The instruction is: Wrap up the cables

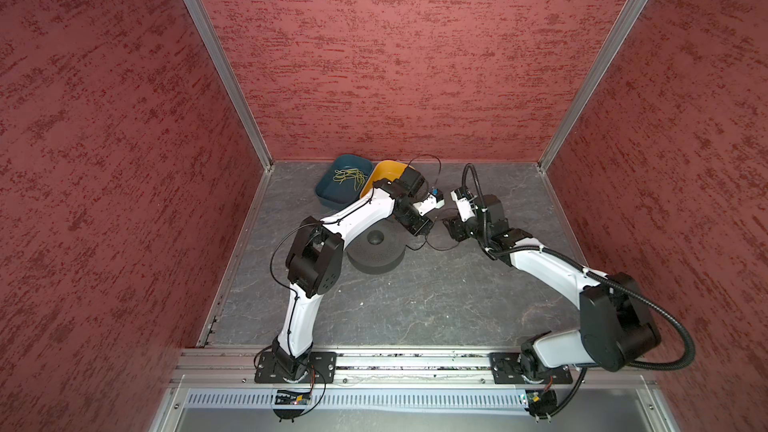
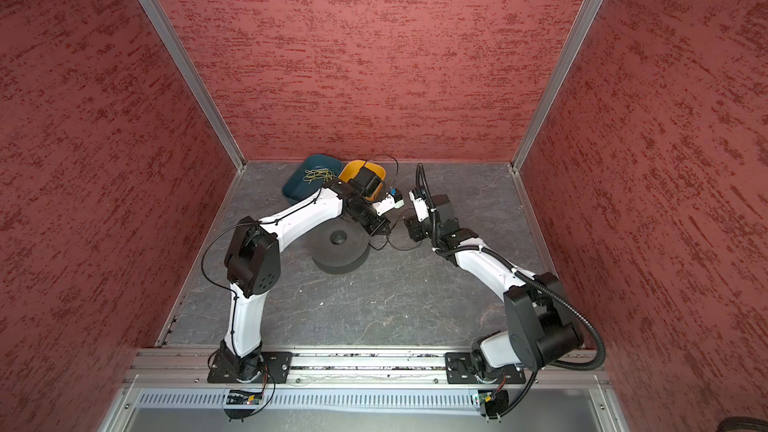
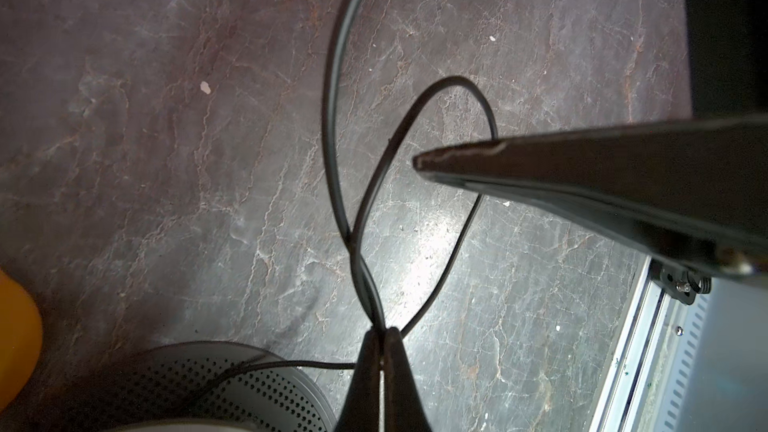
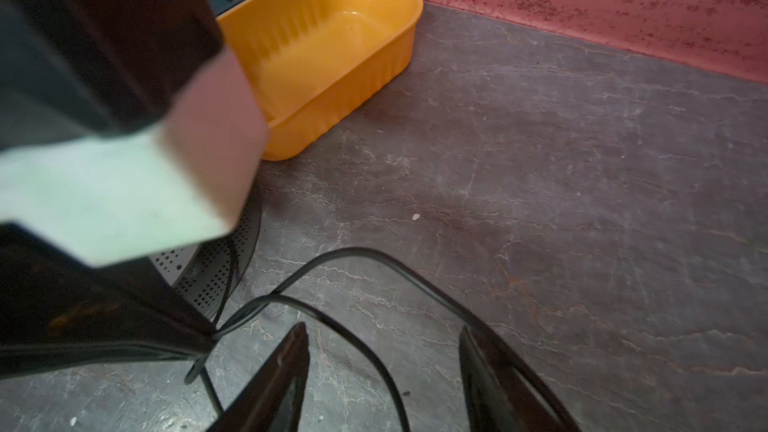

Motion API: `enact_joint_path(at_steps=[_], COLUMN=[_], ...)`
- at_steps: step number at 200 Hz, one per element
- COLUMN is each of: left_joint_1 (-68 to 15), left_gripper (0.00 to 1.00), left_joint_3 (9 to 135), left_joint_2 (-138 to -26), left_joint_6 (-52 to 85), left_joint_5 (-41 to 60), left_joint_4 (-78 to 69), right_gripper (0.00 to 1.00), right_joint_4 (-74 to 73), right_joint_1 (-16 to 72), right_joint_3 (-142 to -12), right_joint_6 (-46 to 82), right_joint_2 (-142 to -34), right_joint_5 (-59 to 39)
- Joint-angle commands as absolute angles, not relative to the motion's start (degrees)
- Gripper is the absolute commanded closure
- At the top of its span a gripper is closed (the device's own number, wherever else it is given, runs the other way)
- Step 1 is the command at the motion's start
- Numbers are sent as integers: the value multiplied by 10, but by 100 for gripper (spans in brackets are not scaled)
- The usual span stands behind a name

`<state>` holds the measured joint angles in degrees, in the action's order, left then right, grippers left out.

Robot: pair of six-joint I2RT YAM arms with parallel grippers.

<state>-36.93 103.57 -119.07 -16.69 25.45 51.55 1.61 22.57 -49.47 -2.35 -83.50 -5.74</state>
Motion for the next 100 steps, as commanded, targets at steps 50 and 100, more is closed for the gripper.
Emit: enact_joint_path(at_steps=[50, 100], left_joint_1=[-371, -368], left_gripper=[100, 100], left_joint_3=[1053, 1032], left_joint_2=[-1199, -1187], left_joint_6=[-185, -175], left_joint_5=[271, 257], left_joint_4=[526, 501], right_gripper=[47, 88], right_joint_4=[11, 17], right_joint_1=[245, 248], right_joint_3=[-536, -543], right_joint_6=[-73, -49], right_joint_2=[-880, -897], right_joint_5=[-42, -26])
